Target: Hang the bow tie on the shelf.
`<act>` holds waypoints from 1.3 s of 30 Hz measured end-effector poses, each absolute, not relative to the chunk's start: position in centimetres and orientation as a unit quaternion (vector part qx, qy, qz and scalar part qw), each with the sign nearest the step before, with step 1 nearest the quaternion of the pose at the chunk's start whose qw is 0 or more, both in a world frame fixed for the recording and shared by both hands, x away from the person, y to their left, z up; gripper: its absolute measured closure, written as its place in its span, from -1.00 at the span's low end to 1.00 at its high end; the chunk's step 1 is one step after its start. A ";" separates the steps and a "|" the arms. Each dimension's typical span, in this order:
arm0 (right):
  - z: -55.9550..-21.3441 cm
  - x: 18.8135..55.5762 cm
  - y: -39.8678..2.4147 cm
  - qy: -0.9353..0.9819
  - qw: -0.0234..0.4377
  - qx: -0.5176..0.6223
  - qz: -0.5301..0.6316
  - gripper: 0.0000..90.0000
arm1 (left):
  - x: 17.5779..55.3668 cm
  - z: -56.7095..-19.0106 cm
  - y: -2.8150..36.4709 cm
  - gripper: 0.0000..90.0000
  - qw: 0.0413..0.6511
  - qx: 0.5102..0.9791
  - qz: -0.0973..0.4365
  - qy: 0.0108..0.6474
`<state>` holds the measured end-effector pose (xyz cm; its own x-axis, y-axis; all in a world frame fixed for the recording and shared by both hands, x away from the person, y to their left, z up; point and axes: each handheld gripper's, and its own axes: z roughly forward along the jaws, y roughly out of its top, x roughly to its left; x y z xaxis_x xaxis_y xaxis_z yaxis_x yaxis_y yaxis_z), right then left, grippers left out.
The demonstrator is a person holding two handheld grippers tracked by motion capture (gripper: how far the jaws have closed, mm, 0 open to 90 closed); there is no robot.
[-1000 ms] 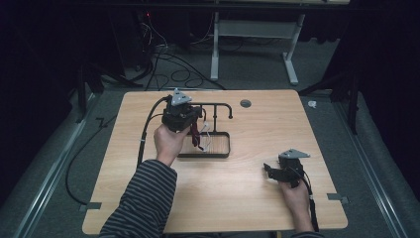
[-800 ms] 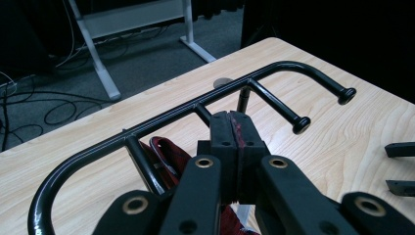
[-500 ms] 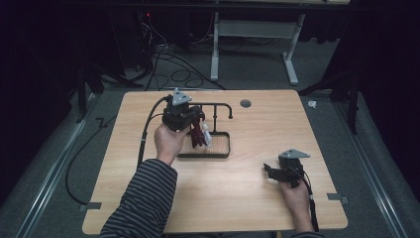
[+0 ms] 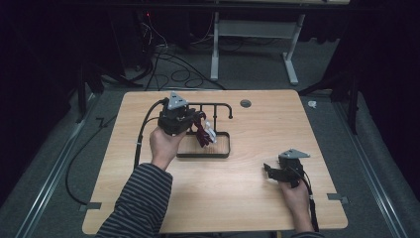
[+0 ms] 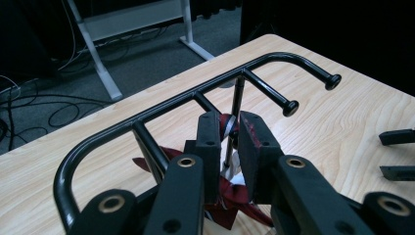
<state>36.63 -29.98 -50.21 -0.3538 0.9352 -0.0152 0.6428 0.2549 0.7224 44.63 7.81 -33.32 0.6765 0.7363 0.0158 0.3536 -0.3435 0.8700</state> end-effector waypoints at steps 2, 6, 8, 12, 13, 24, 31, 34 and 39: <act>-50.2 36.6 -30.0 0.758 0.229 0.520 0.319 -0.29 | 44.4 -33.3 8.0 0.74 0.459 0.793 0.208 0.343; -50.2 36.6 -30.0 0.758 0.229 0.521 0.319 -0.29 | 43.9 -33.2 8.4 0.72 0.458 0.794 0.207 0.341; -50.2 36.6 -30.0 0.758 0.229 0.521 0.319 -0.29 | 43.7 -33.2 8.6 0.71 0.458 0.795 0.207 0.340; -50.2 36.6 -30.0 0.758 0.229 0.521 0.319 -0.29 | 43.2 -33.3 8.9 0.70 0.459 0.795 0.206 0.339; -50.2 36.6 -30.0 0.758 0.229 0.521 0.319 -0.29 | 43.1 -33.3 9.0 0.70 0.460 0.794 0.206 0.340; -50.2 36.6 -30.0 0.758 0.229 0.521 0.319 -0.30 | 42.5 -33.7 10.3 0.66 0.467 0.790 0.193 0.348; -50.2 36.6 -30.0 0.758 0.229 0.521 0.319 -0.30 | 42.0 -33.8 11.3 0.65 0.469 0.787 0.191 0.353; -50.2 36.6 -30.0 0.758 0.228 0.521 0.319 -0.30 | 41.9 -33.9 11.6 0.64 0.470 0.785 0.191 0.356; -50.2 36.6 -30.0 0.758 0.228 0.522 0.319 -0.30 | 41.6 -34.0 12.3 0.63 0.472 0.781 0.191 0.360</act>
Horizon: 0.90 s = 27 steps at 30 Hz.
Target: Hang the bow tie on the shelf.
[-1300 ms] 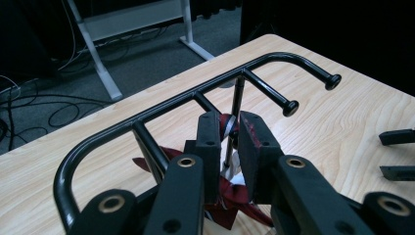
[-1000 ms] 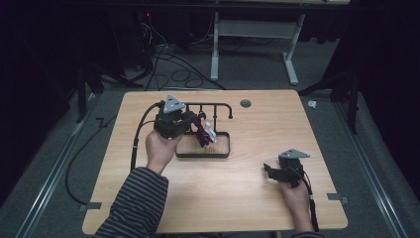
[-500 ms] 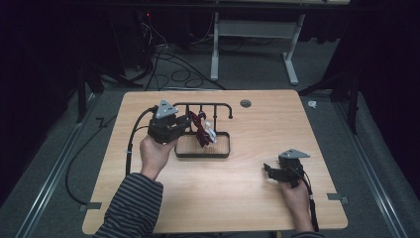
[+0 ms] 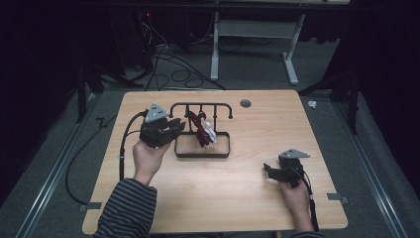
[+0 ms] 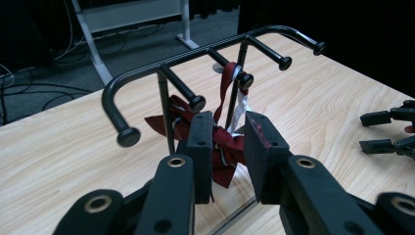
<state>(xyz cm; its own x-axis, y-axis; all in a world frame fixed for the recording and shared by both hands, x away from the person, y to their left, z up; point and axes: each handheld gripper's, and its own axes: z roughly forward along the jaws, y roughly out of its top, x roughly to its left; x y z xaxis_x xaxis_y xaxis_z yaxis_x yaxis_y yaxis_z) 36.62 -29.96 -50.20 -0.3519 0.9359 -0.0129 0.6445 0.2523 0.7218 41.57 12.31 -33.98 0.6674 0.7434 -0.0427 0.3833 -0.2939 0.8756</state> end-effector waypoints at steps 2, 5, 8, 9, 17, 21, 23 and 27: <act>-50.2 36.6 -30.0 0.758 0.228 0.522 0.319 -0.30 | 41.5 -34.0 12.6 0.63 0.473 0.780 0.191 0.363; -50.2 36.6 -30.0 0.758 0.229 0.521 0.319 -0.30 | 41.2 -34.1 12.9 0.63 0.474 0.778 0.192 0.365; -50.2 36.6 -30.0 0.758 0.228 0.522 0.319 -0.29 | 41.0 -34.2 13.2 0.63 0.474 0.777 0.193 0.366; -50.2 36.6 -30.0 0.758 0.228 0.521 0.319 -0.29 | 40.9 -34.2 13.4 0.63 0.474 0.777 0.193 0.367; -50.2 36.6 -30.0 0.758 0.228 0.522 0.319 -0.30 | 40.4 -34.6 14.3 0.61 0.476 0.772 0.193 0.375; -50.2 36.6 -30.0 0.757 0.228 0.522 0.319 -0.29 | 40.2 -34.7 14.7 0.60 0.483 0.767 0.185 0.380; -50.2 36.6 -30.0 0.758 0.228 0.522 0.319 -0.29 | 40.1 -34.7 14.9 0.59 0.483 0.766 0.186 0.381; -50.2 36.6 -30.0 0.758 0.228 0.522 0.319 -0.29 | 39.9 -34.7 15.1 0.59 0.482 0.766 0.188 0.382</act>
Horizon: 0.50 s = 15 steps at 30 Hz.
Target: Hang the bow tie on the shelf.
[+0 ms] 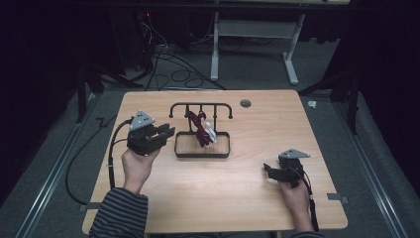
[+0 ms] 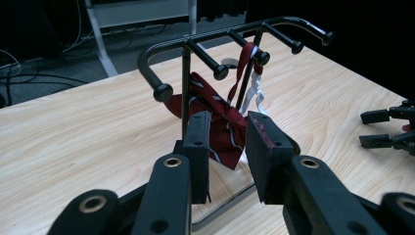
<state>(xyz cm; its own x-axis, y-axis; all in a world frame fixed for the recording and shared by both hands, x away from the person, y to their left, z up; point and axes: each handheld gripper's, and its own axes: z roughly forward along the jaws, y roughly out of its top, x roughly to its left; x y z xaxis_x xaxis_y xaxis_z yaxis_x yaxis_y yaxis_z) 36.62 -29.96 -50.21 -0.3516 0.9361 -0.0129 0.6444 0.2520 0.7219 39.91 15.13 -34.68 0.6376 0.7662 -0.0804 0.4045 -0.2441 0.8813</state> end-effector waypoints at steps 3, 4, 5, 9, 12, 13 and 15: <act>-50.2 36.6 -30.0 0.758 0.229 0.521 0.319 -0.30 | 39.7 -34.6 15.3 0.58 0.482 0.765 0.189 0.383; -50.2 36.6 -30.0 0.758 0.229 0.522 0.319 -0.30 | 39.7 -34.6 15.4 0.58 0.483 0.765 0.189 0.383; -50.2 36.6 -30.0 0.758 0.229 0.521 0.319 -0.29 | 39.6 -34.6 15.4 0.57 0.483 0.764 0.189 0.383; -50.2 36.6 -30.0 0.758 0.229 0.521 0.319 -0.29 | 39.3 -34.8 15.6 0.56 0.482 0.765 0.188 0.385; -50.2 36.6 -30.0 0.758 0.229 0.522 0.319 -0.29 | 39.1 -35.0 15.9 0.55 0.482 0.763 0.188 0.388; -50.2 36.6 -30.0 0.758 0.229 0.522 0.319 -0.29 | 39.1 -35.1 16.1 0.55 0.482 0.762 0.187 0.390; -50.2 36.6 -30.0 0.758 0.229 0.522 0.319 -0.29 | 39.0 -35.2 16.3 0.54 0.481 0.762 0.186 0.392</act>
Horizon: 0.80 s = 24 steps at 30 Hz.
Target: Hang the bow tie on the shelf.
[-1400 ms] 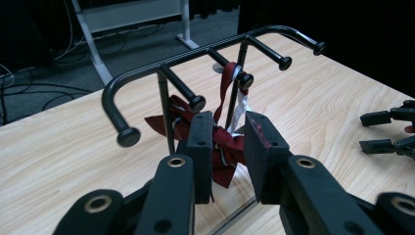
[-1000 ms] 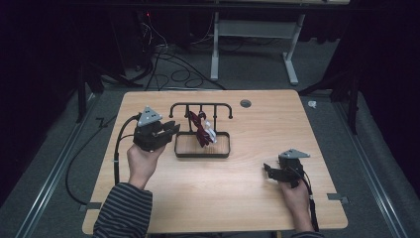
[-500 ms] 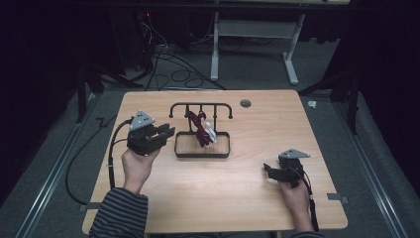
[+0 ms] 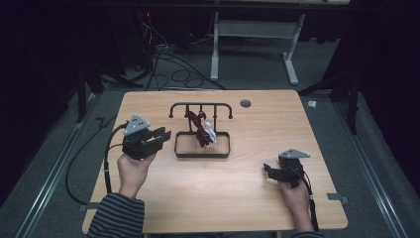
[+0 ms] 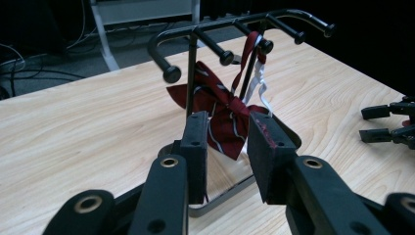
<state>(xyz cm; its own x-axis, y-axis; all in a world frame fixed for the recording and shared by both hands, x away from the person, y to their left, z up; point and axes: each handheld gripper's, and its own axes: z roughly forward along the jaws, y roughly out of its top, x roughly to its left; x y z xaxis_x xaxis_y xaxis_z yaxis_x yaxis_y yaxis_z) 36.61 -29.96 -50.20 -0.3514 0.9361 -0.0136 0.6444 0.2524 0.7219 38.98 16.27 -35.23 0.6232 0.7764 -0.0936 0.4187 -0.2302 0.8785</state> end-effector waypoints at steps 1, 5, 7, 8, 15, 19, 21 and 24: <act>-50.2 36.6 -30.0 0.758 0.229 0.521 0.319 -0.29 | 38.9 -35.3 16.4 0.54 0.479 0.762 0.186 0.393; -50.2 36.6 -30.0 0.758 0.229 0.522 0.319 -0.29 | 38.8 -35.6 16.7 0.52 0.477 0.762 0.187 0.397; -50.2 36.6 -30.0 0.758 0.229 0.521 0.319 -0.29 | 38.7 -35.7 16.9 0.52 0.477 0.761 0.187 0.399; -50.2 36.6 -30.0 0.758 0.229 0.522 0.319 -0.29 | 38.7 -35.8 17.0 0.51 0.477 0.760 0.186 0.401; -50.2 36.6 -30.0 0.758 0.229 0.521 0.319 -0.29 | 38.5 -36.4 17.4 0.48 0.475 0.757 0.183 0.410; -50.2 36.6 -30.0 0.758 0.229 0.521 0.319 -0.30 | 38.3 -36.7 17.7 0.46 0.474 0.754 0.184 0.415; -50.2 36.6 -30.0 0.758 0.229 0.521 0.319 -0.29 | 38.3 -36.9 17.9 0.46 0.473 0.753 0.182 0.420; -50.2 36.6 -30.0 0.758 0.229 0.521 0.319 -0.29 | 38.3 -37.2 18.0 0.45 0.472 0.752 0.182 0.424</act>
